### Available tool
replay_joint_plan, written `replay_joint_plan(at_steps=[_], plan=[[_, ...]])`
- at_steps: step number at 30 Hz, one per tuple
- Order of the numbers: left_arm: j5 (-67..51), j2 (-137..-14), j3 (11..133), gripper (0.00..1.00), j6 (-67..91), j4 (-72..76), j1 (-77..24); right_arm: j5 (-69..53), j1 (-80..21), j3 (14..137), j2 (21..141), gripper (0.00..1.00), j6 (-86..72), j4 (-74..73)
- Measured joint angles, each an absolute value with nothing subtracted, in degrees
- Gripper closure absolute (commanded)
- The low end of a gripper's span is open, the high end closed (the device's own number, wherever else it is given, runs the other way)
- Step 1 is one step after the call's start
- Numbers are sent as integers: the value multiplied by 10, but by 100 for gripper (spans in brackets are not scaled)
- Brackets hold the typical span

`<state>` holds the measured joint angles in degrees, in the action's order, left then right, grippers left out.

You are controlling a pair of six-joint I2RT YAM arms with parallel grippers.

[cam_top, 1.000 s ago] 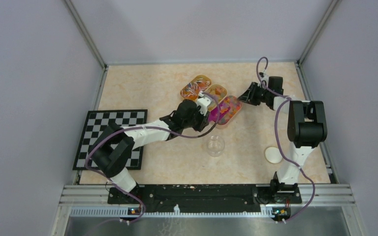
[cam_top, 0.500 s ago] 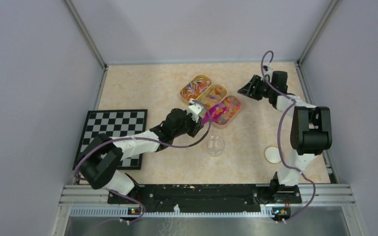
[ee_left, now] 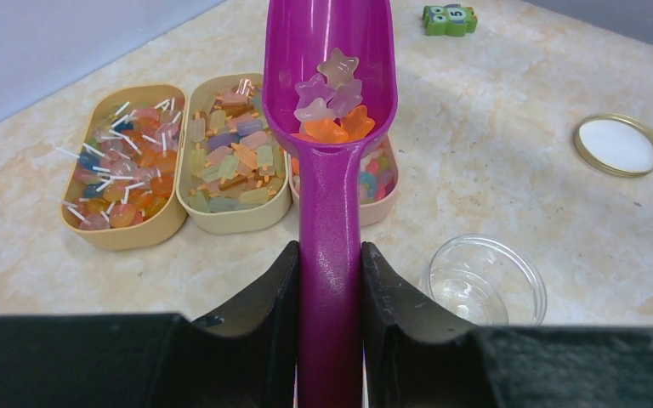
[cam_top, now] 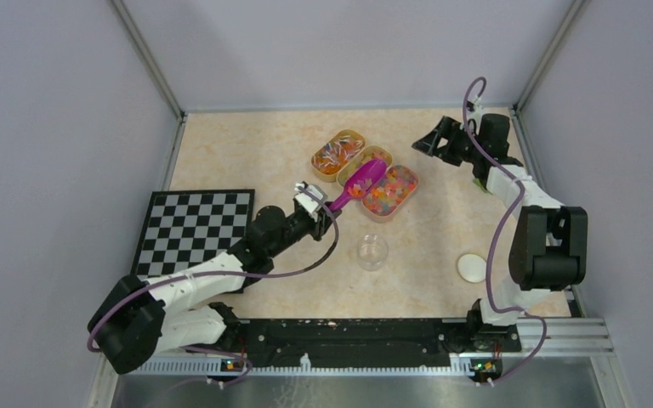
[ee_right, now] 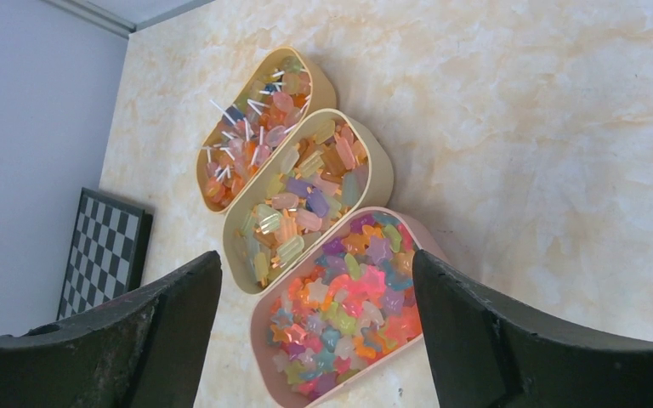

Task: Pack the candies
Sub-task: Place the fake candies in the packing bottle.

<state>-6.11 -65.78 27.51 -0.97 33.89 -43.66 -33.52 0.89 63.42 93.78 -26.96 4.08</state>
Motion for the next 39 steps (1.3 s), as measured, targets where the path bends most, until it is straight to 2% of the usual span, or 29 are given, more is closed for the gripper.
replay_joint_plan(at_steps=[6,19,32,39], plan=[[-60,-630,302,100,-10,266,-437,-329,9,634,921,17,-253,1],[-124,-520,418,100,83,-30,-440,-324,9,604,848,17,-220,-44],[-178,-507,424,100,130,-234,-478,-316,9,590,801,17,-203,-71],[-178,-542,475,100,130,-314,-482,-313,9,585,784,17,-194,-82]])
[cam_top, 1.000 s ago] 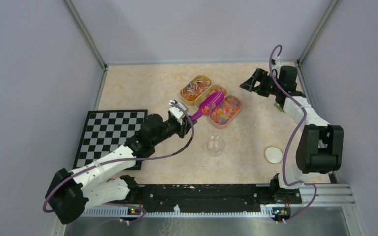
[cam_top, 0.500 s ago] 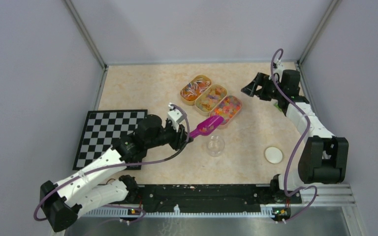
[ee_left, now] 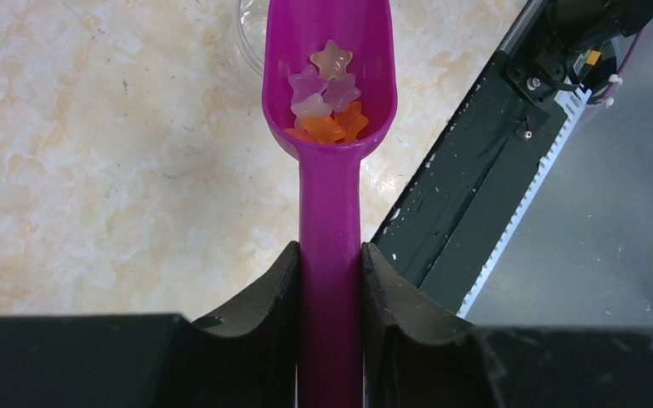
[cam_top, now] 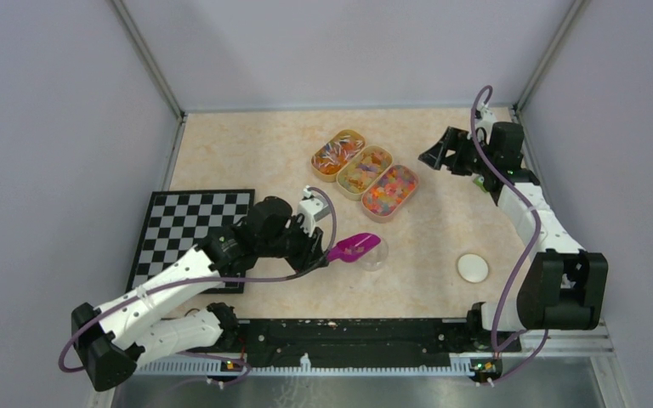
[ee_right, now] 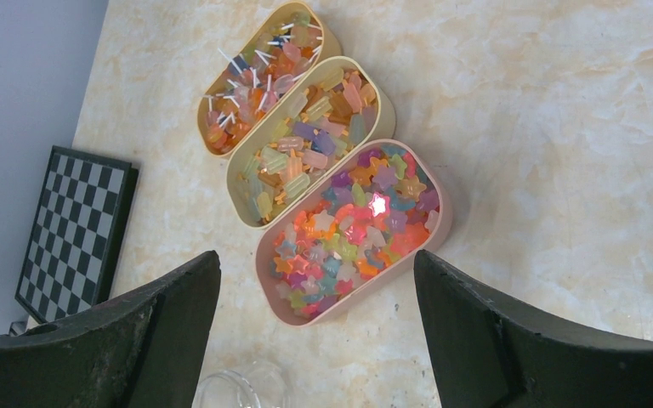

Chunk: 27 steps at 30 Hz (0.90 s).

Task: Pack the candies
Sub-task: Place the fake candies in the packing bottle.

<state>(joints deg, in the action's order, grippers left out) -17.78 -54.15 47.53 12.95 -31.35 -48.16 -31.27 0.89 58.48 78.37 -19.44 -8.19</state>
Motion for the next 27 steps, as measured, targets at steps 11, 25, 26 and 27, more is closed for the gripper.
replay_joint_plan(at_steps=[11,25,26,27], plan=[[-187,-606,529,100,122,-388,-482,-311,9,577,783,17,-191,-85],[-192,-692,600,100,119,-445,-487,-318,9,539,769,17,-224,-56],[-192,-699,605,100,119,-451,-487,-318,9,539,769,17,-226,-55],[-191,-705,611,100,119,-455,-488,-318,9,536,768,17,-227,-52]])
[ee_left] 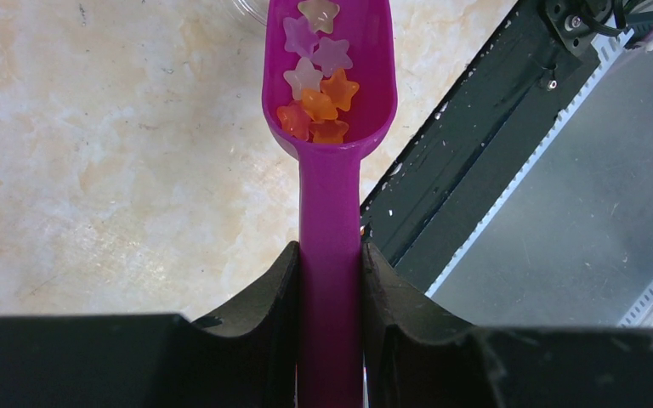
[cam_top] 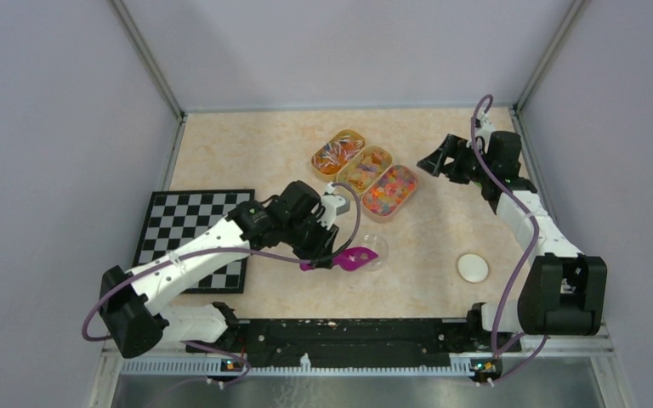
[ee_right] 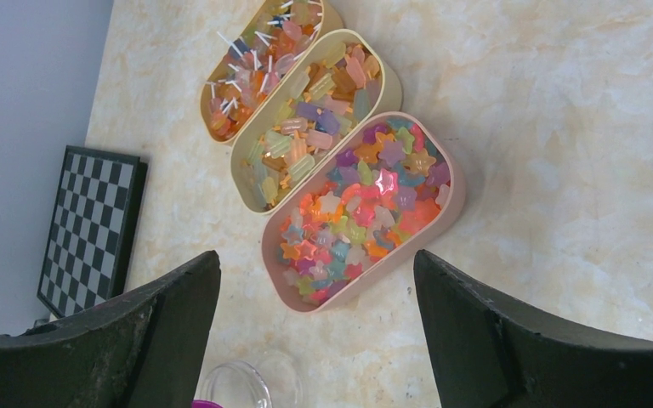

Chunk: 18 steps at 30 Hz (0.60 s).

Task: Pack the candies
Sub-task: Place the fake candies in the packing bottle.

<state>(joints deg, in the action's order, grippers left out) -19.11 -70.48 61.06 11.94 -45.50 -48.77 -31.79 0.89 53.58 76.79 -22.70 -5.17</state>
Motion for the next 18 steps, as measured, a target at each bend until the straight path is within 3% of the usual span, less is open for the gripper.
replay_joint_plan(at_steps=[18], plan=[[-175,-788,705,100,140,-530,-498,-318,9,521,766,17,-232,-43]])
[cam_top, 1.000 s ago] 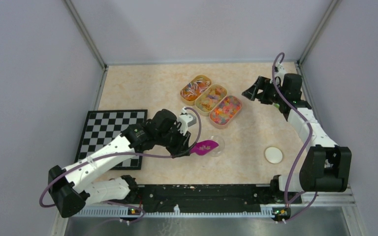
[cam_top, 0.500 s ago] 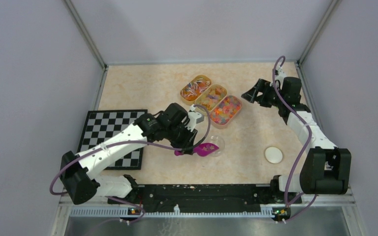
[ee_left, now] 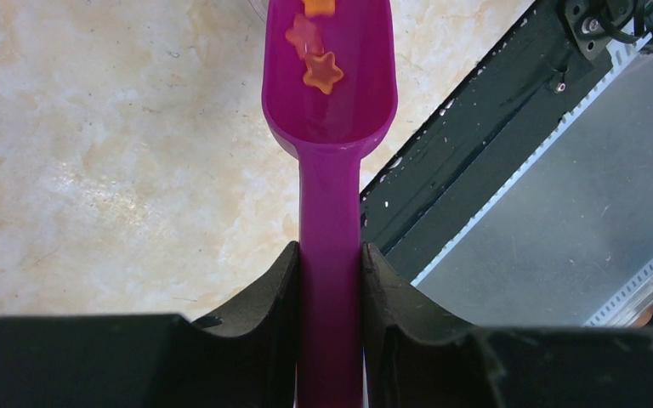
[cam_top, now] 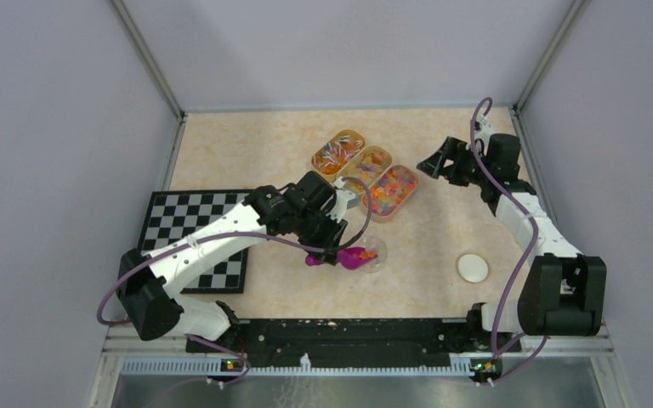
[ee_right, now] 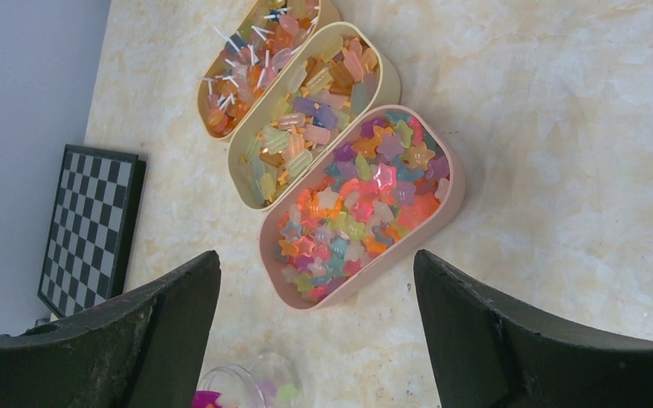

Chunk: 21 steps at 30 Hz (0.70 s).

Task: Pack the candies
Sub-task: Place the fake candies in the packing bottle.

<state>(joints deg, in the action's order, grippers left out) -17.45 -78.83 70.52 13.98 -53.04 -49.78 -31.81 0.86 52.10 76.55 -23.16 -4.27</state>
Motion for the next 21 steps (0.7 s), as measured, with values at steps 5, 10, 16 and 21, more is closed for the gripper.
replay_joint_plan(at_steps=[5,10,16,21], plan=[[-160,-809,729,100,147,-549,-500,-318,9,514,766,17,-232,-37],[-160,-822,739,100,149,-550,-505,-320,9,510,766,17,-232,-38],[-159,-834,764,100,150,-561,-508,-321,9,509,766,17,-232,-36],[-156,-834,776,100,150,-569,-508,-322,9,502,766,17,-232,-30]])
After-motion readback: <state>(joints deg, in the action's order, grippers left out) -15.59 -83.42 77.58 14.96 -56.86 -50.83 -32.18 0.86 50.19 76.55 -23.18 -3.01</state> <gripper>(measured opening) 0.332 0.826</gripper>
